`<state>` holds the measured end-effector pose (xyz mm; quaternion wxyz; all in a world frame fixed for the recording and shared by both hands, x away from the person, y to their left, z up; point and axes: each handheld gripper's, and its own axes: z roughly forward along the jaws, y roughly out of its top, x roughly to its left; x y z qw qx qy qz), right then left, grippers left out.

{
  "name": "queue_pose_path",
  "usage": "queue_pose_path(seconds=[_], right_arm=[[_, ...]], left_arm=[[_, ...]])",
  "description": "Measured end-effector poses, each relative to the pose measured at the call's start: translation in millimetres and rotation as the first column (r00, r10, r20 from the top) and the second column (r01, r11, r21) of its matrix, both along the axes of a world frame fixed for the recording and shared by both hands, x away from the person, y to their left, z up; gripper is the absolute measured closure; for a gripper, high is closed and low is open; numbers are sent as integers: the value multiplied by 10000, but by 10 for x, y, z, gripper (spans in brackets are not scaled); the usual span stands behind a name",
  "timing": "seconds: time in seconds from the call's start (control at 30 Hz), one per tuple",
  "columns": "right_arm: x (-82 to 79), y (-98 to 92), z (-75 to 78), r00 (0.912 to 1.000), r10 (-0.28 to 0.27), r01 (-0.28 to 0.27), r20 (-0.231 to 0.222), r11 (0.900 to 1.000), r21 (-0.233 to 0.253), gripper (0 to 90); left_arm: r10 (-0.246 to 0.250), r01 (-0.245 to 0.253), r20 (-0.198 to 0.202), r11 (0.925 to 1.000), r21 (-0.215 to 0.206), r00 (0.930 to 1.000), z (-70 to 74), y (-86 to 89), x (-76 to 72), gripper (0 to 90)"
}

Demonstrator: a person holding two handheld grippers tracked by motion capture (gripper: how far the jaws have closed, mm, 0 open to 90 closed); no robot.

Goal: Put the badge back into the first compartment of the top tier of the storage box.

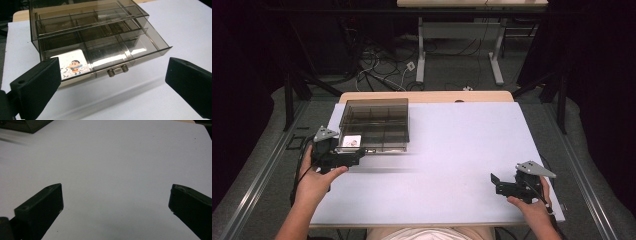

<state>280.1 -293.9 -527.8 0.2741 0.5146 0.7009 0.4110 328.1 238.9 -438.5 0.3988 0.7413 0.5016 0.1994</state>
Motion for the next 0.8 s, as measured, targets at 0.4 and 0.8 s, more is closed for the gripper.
queue_pose_path(seconds=[0.4, 0.8], right_arm=[[-2, -2, 1, 10000, 12, -12, 6, 10000, -5, 0], [-3, -8, 4, 10000, 41, -41, 60, 10000, -52, 0]], left_arm=[[-50, 55, 201, 9997, -259, 9998, -110, 36, -152, 5], [69, -48, 461, 9989, -464, 9989, -286, 83, -307, 5]])
